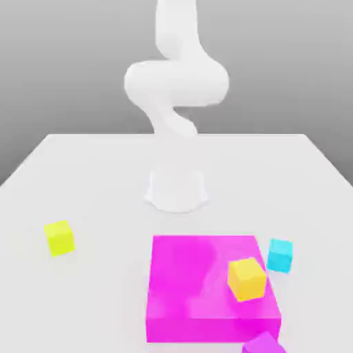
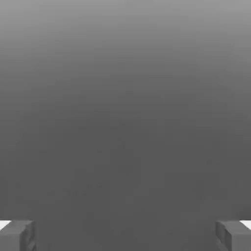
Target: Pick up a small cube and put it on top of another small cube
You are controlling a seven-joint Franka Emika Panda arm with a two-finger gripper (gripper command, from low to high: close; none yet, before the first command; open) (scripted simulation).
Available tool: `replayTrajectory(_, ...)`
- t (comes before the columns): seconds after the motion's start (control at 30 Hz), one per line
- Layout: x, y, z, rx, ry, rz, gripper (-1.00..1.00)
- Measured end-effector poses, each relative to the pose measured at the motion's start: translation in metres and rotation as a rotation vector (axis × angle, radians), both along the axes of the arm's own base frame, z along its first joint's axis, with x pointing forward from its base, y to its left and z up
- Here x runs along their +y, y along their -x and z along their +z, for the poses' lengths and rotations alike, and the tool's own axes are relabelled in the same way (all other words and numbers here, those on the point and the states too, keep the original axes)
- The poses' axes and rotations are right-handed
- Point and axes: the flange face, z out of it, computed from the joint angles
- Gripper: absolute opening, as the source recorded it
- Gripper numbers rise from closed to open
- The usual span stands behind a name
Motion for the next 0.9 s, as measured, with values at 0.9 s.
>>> replayTrajectory(0.9,-0.242,0.16,-0.511,0.637,-0.392,-0.897,0.0)
